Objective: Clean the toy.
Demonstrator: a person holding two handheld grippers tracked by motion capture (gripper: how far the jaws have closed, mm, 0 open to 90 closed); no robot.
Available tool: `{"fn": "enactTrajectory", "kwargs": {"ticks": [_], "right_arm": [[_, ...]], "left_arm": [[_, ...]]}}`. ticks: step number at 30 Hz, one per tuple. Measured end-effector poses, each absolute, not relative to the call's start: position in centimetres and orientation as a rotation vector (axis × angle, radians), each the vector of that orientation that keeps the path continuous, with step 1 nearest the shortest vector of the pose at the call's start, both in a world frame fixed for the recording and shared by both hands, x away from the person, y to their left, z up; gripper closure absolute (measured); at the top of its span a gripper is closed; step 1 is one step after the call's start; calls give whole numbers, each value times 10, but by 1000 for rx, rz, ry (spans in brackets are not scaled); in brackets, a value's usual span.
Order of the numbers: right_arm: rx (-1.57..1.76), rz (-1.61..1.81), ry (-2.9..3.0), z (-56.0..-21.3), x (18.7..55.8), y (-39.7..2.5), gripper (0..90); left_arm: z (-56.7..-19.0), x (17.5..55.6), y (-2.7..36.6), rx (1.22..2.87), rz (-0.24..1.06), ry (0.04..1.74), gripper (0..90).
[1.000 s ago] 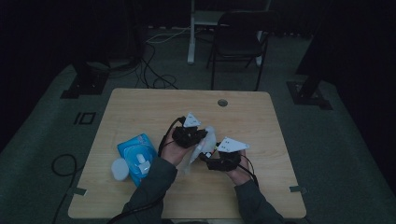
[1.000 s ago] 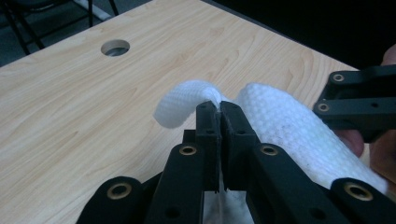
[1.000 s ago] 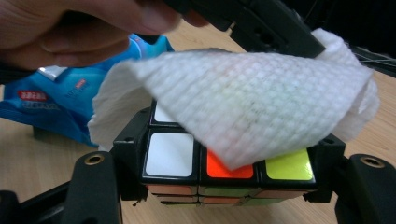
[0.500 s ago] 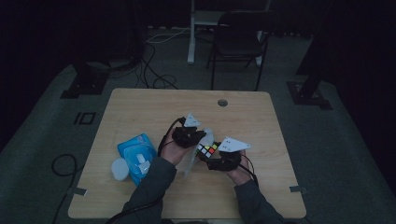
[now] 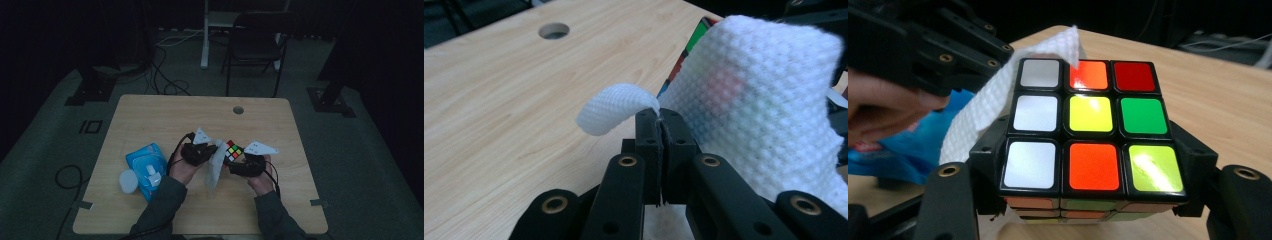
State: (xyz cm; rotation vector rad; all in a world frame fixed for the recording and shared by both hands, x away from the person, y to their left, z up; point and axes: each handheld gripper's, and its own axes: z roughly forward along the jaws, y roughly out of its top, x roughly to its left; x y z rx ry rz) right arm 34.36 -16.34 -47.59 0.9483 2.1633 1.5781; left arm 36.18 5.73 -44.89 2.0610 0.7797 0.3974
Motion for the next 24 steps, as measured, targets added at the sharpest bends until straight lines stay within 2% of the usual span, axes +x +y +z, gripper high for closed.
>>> {"fn": "enactTrajectory", "kwargs": {"ticks": [8, 14, 24], "right_arm": [[1004, 1508, 2163, -479, 346, -162, 338], [1037, 1491, 2150, -480, 347, -163, 338], [1021, 1470, 2176, -481, 348, -162, 338]], "left_arm": [[-444, 350, 57, 2031, 413, 734, 891], [-445, 344, 56, 2035, 356, 665, 890], [-441, 342, 54, 2008, 350, 625, 889]]}}
